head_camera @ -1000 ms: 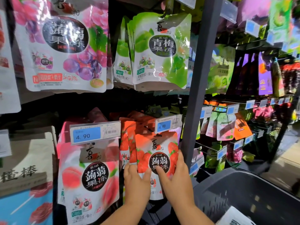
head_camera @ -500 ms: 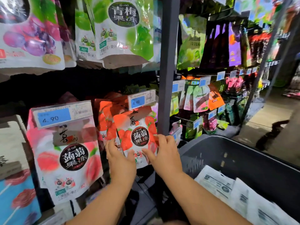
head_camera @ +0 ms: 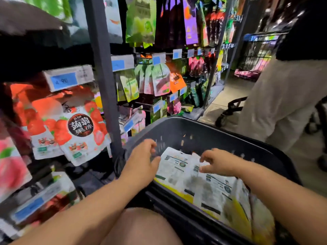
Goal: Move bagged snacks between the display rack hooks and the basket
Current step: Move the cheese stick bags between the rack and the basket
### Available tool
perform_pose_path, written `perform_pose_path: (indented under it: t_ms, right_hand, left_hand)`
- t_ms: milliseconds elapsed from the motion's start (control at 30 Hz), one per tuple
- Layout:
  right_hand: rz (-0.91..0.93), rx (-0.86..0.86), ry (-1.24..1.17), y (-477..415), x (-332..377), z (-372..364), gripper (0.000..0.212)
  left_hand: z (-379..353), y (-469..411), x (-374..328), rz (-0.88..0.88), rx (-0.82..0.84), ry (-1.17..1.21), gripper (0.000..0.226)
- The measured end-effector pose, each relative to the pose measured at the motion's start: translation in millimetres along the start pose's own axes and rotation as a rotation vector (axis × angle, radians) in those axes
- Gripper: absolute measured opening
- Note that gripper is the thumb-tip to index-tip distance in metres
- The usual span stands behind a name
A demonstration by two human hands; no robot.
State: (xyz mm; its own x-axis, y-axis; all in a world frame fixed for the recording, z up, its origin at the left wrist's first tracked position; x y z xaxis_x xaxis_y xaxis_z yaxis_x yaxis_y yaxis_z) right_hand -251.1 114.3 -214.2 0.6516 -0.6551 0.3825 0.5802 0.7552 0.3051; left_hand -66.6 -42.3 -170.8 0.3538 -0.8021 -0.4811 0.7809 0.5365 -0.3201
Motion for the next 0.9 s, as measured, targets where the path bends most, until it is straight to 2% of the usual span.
perform_pose_path:
  t_ms: [67,100,167,233,400,500,667,767,900]
  right_hand:
    - [-0.052,0.038,0.000,12,-34,-5,0.043]
    - [-0.084,0.050,-0.016,15,-49,-10,0.042]
    - [-0.147,0.072,-0.023,16,-73,-21,0.038]
    - [-0.218,0.096,0.040,13,-92,-27,0.037]
    - [-0.403,0.091,0.102,21,-124,-10,0.050]
    - [-0.572,0.131,-0.067,32,-148,-18,0.041]
    - [-0.697,0.194,-0.291,37,-154,-40,0.043]
    - [-0.739,0.201,-0.330,40,-156,-47,0.054]
    - [-0.762,0.169,-0.336,37,-156,-54,0.030]
  left_hand:
    - [-41,0,-19,-0.004,0.237,-0.043,0.025]
    - [-57,2,-26,-0.018,0.326,-0.137,0.027]
    - [-76,7,-33,-0.064,0.450,-0.384,0.033]
    - [-81,7,-29,-0.054,0.510,-0.518,0.037]
    - [-87,12,-26,-0.047,0.568,-0.606,0.034]
    - [-87,13,-29,-0.053,0.573,-0.599,0.030]
    - [-87,14,-31,-0.049,0.551,-0.570,0.030]
    - [-87,14,-29,-0.041,0.538,-0.539,0.031]
    - [-87,14,-28,-0.043,0.534,-0.521,0.029]
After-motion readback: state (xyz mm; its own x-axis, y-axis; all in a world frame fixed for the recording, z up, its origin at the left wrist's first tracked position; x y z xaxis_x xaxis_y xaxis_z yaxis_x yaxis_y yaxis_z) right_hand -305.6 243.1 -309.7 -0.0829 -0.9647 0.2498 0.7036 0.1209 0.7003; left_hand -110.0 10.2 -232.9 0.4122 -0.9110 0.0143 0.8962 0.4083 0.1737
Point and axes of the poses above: each hand's wrist, its own y-axis away from the middle knuckle, its own z-axis out of the back of the hand, x = y × z, the point moved 9 cm from there along -y, towards the middle knuckle, and after that the axes turned 13 degrees about -y, right-handed, at the moved point
